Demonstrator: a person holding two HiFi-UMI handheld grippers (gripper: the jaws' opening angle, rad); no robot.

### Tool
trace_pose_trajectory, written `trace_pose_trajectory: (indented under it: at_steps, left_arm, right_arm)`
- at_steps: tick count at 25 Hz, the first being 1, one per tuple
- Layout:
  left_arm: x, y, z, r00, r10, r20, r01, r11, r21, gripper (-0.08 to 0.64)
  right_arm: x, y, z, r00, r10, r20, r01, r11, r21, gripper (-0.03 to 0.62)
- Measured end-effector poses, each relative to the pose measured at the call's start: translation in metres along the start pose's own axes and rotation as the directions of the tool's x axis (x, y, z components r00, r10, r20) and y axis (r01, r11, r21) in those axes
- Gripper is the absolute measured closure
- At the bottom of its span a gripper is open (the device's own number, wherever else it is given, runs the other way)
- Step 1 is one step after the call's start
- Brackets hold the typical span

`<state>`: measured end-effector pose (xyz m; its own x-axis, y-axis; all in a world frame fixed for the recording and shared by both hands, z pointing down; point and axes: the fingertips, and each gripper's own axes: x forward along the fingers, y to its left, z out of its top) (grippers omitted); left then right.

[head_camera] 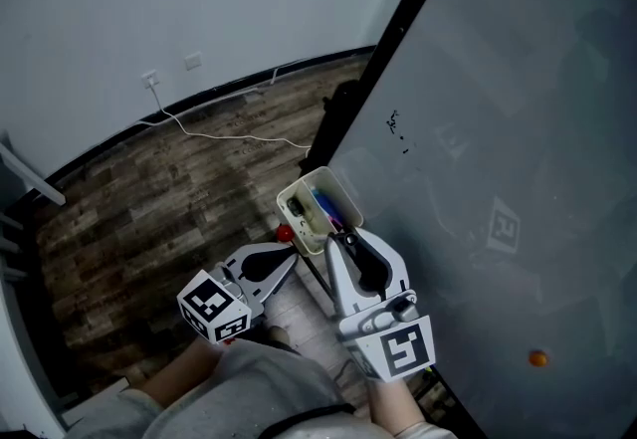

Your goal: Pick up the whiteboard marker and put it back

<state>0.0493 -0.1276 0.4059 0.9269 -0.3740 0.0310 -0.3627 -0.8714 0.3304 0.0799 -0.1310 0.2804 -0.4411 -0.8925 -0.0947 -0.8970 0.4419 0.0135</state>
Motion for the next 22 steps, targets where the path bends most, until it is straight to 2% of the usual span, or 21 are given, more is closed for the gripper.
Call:
trace_pose_trajectory:
  at_steps: [8,17,22]
  left_arm:
    - [-0.002,0.002,0.004,1.0,0.012,0.006,-0.012,1.0,0.002,0.545]
    - [-0.001,0.003,0.003,1.0,0.004,0.019,-0.004,1.0,0.002,0.545]
    - [-0.003,0.002,0.008,1.0,0.005,0.025,-0.005,1.0,0.011,0.545]
  right_arm:
    - [0.003,0.004,0.012,0.999,0.039,0.028,-0.039,0.999,0.012,0.505]
    - [0.0,-0.001,0.013,0.999,0.034,0.023,-0.034,0.999,0.011,0.505]
    - [0.003,0.002,0.027,0.997,0.048,0.06,-0.049,0.999,0.011,0.505]
